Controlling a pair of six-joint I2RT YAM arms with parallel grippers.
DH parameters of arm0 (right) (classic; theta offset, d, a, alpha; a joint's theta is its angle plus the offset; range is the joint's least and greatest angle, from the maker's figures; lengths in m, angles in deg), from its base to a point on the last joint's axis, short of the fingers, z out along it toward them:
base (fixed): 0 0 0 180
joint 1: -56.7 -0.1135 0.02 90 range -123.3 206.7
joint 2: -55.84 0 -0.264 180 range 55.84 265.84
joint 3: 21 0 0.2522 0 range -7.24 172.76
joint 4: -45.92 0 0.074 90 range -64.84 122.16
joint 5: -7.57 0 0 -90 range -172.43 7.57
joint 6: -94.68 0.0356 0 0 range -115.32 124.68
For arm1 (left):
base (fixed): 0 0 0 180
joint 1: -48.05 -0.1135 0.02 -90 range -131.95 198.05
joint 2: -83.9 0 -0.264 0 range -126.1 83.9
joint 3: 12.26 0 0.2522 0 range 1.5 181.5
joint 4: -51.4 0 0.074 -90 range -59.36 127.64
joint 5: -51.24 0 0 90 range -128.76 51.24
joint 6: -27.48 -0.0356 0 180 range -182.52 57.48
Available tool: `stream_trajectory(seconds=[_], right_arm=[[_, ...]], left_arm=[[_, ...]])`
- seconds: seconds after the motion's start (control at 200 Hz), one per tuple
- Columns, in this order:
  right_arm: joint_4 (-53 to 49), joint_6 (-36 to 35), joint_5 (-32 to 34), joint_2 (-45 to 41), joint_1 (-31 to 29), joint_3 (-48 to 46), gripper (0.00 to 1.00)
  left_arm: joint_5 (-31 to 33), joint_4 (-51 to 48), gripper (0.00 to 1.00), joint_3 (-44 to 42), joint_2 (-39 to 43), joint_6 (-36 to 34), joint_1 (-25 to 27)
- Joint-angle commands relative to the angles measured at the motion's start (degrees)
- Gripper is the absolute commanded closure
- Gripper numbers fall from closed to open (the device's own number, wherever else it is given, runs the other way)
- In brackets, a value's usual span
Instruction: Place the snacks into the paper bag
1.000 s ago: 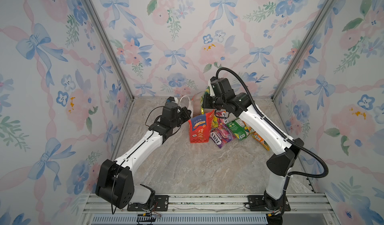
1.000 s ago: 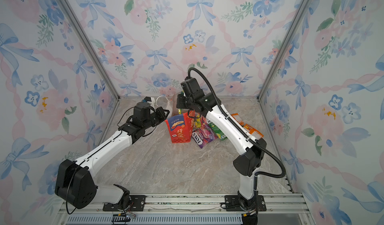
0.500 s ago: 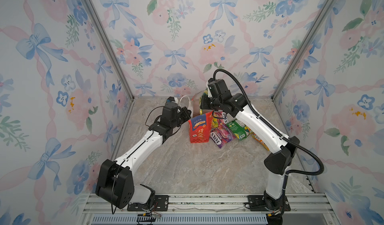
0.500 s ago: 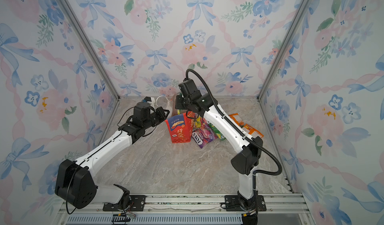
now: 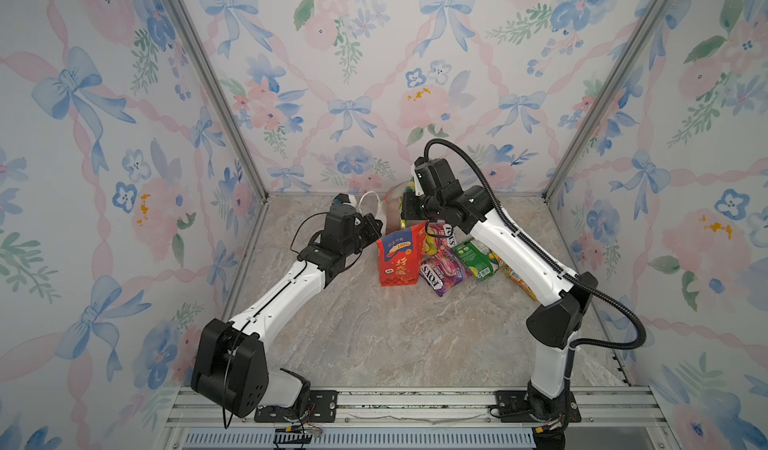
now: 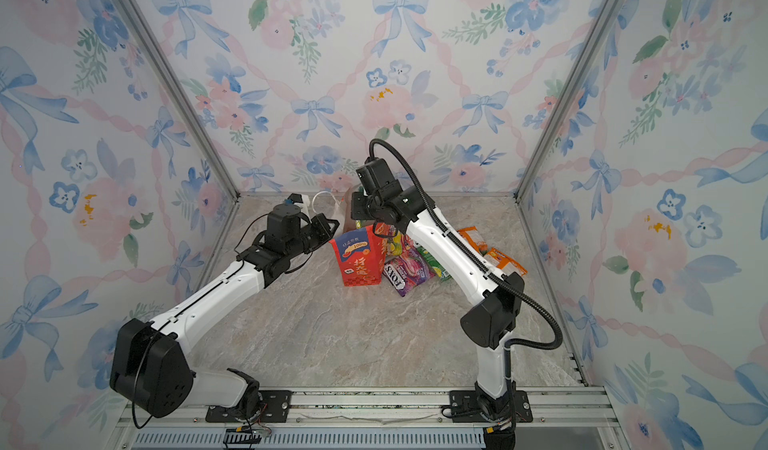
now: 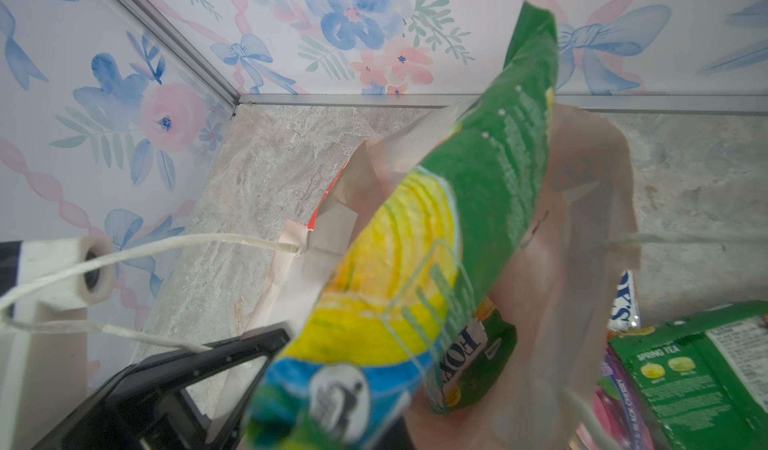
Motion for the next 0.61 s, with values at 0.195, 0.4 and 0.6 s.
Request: stream_trajectory(seconds=[0.195, 0.4, 0.6], right_arm=[[-3.32, -9.47, 1.38, -4.49, -1.83, -2.32, 1.0], [-7.08, -11.28, 0.99, -7.73, -1.88, -3.01, 1.0], [-6.96, -12.03, -0.53, -10.58, -1.91, -7.12, 1.0]], left_arm=[[0.69, 1.48, 1.0, 0.6, 0.0, 0.69, 0.47], [-0.46, 3.26, 1.0, 1.16, -1.31, 1.77, 0.51], [-0.66, 4.06, 1.0, 3.21, -2.79, 1.88, 1.31]])
